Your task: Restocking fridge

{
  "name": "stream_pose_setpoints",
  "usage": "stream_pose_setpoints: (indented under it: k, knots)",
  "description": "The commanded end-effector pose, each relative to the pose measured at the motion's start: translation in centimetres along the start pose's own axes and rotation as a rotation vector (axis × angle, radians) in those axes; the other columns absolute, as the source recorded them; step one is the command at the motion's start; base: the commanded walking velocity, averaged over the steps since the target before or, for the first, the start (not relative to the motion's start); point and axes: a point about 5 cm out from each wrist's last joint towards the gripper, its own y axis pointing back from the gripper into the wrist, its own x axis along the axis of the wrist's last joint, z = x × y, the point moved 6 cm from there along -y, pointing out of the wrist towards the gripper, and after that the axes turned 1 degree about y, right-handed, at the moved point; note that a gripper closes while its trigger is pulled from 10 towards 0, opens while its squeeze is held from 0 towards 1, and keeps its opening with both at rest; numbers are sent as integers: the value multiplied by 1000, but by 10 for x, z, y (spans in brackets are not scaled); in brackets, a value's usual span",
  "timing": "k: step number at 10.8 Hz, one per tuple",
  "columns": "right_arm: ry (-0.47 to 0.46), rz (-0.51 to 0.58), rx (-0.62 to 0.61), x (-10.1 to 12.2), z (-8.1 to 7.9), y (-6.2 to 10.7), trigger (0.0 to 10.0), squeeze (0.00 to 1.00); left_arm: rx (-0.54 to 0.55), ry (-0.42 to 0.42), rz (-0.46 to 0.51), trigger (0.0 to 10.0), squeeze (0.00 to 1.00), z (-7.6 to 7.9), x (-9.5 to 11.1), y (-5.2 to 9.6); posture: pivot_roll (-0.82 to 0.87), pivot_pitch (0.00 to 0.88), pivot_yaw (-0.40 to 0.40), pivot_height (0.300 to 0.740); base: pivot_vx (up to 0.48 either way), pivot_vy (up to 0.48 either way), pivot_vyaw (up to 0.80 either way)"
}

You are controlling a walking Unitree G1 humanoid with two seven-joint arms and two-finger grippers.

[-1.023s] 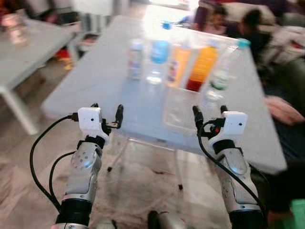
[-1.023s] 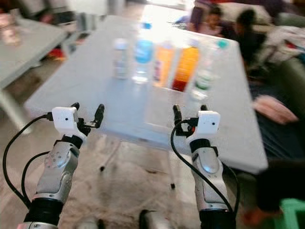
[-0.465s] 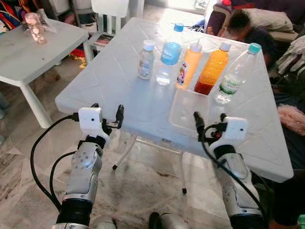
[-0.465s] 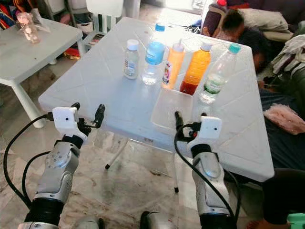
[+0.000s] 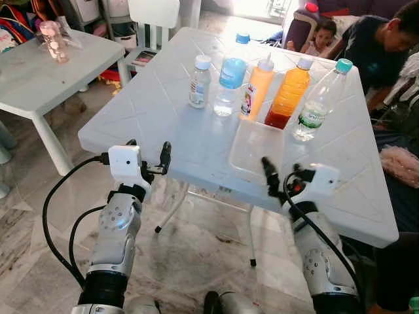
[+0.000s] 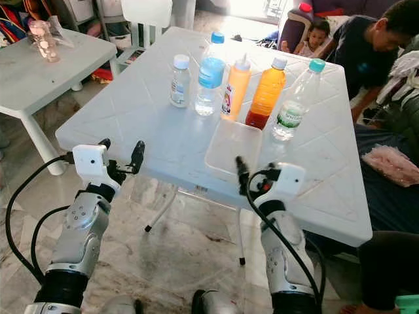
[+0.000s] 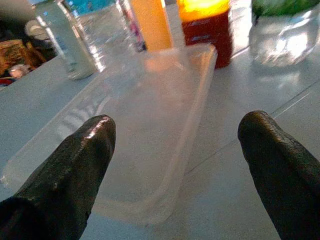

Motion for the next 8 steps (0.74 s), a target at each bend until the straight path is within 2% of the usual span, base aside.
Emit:
stream_pose_setpoints:
  k: [1, 2, 3, 8]
  knots:
    - [-42, 3, 16, 4, -2, -4, 6353, 0, -19, -8, -2, 10000, 0, 5, 0, -2, 68, 58, -80, 740, 0, 0, 0]
    - [-55, -15, 15, 0, -1, -4, 353, 0, -21, -8, -2, 10000, 0, 6, 0, -2, 70, 57, -80, 740, 0, 0, 0]
    - [-51, -23, 19, -2, 0, -5, 0, 0, -22, -8, -1, 10000, 0, 6, 0, -3, 71, 57, -79, 740, 0, 0, 0]
    - [-88, -35, -2, -6, 6, -6, 0, 0, -30, -11, 0, 10000, 0, 8, 0, -3, 73, 54, -74, 740, 0, 0, 0]
